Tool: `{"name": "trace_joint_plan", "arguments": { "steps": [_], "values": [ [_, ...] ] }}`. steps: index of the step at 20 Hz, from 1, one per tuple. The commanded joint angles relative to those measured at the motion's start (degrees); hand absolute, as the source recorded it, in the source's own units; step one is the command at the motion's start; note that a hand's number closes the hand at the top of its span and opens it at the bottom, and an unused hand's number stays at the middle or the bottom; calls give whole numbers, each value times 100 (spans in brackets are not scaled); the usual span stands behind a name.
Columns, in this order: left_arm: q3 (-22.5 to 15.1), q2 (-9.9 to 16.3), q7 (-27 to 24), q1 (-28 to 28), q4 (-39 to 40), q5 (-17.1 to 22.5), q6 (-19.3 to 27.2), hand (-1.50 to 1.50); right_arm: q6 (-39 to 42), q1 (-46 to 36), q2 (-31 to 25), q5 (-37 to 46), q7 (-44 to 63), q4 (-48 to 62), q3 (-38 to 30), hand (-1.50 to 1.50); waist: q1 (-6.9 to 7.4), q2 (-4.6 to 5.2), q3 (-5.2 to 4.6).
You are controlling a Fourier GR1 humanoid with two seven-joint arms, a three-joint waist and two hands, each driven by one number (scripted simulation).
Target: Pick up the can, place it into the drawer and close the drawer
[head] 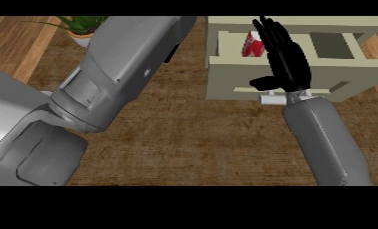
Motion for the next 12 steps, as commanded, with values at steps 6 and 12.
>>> {"name": "trace_joint_plan", "arguments": {
  "steps": [6, 12],
  "values": [
    [4, 483, 324, 443, -475, -119, -230, -150, -1395, -1330, 51, 389, -229, 2148, -652, -150, 141, -7, 1],
    [-66, 701, 542, 774, -1033, -179, -354, -150, -1966, -2221, 142, 568, -215, 3339, -880, -150, 346, 11, -1]
  ]
}}
